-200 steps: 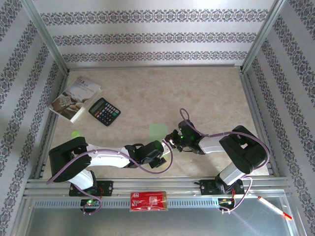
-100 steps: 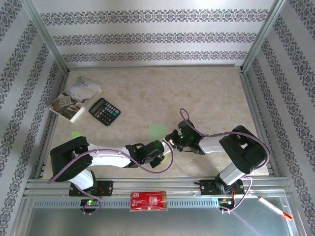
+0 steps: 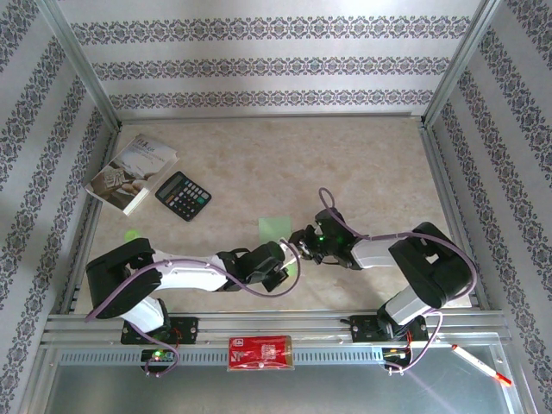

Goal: Fold a paper plane with a square sheet of paper (pick it up from the middle)
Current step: Fold the triangle a second time at the center of the table.

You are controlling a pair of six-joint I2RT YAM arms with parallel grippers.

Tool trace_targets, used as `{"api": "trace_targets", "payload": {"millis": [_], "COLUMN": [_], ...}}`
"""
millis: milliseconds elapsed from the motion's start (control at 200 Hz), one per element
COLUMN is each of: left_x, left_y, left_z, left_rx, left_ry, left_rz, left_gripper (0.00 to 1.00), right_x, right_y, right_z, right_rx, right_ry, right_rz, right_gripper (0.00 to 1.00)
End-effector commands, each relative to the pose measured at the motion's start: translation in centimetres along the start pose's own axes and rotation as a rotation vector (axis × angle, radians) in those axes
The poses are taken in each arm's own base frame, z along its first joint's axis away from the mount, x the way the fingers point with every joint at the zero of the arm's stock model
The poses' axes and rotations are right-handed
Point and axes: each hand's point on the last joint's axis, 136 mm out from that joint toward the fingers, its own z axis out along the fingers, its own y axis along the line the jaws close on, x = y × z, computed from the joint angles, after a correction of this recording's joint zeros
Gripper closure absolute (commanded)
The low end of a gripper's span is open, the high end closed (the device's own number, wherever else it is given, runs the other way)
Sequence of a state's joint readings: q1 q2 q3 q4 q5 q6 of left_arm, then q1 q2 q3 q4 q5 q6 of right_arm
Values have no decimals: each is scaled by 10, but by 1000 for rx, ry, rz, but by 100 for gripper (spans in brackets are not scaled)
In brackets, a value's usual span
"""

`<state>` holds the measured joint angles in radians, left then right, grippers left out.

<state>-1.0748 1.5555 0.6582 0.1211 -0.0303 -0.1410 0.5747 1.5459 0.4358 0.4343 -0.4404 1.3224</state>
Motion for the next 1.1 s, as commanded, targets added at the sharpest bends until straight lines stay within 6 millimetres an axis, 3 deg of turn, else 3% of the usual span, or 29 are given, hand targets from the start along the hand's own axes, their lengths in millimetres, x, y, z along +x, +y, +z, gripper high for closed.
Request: {"api": "trace_targets", "payload": {"millis": [0, 140, 255, 380, 620, 819, 1094], "left_x": [-12, -16, -16, -13, -10, -6, -7], "left_y": [0, 4, 5, 2, 4, 6, 18], "left_z": [-7, -11, -11, -11, -10, -8, -8], "left_rx": [81, 184, 229, 262, 288, 292, 339], "left_ry": [-63, -96, -101, -97, -104, -99, -117], "left_rz": [-113, -236, -286, -310, -371, -401, -504], "left_gripper": [100, 100, 100, 100, 100, 100, 100], "right_x": [-6, -19, -23, -22, -17, -16, -17], "right_y": [-8, -12, 10, 31, 52, 44, 17], "right_z": [-15, -35, -39, -32, 0, 26, 36], "right_rx": [14, 30, -8, -29, -27, 10, 73], "right_ry": [-20, -71, -71, -43, 41, 94, 136], "right_rz": [-27, -82, -175, -246, -321, -326, -338], "right_gripper": [69, 64, 65, 71, 86, 91, 93]}}
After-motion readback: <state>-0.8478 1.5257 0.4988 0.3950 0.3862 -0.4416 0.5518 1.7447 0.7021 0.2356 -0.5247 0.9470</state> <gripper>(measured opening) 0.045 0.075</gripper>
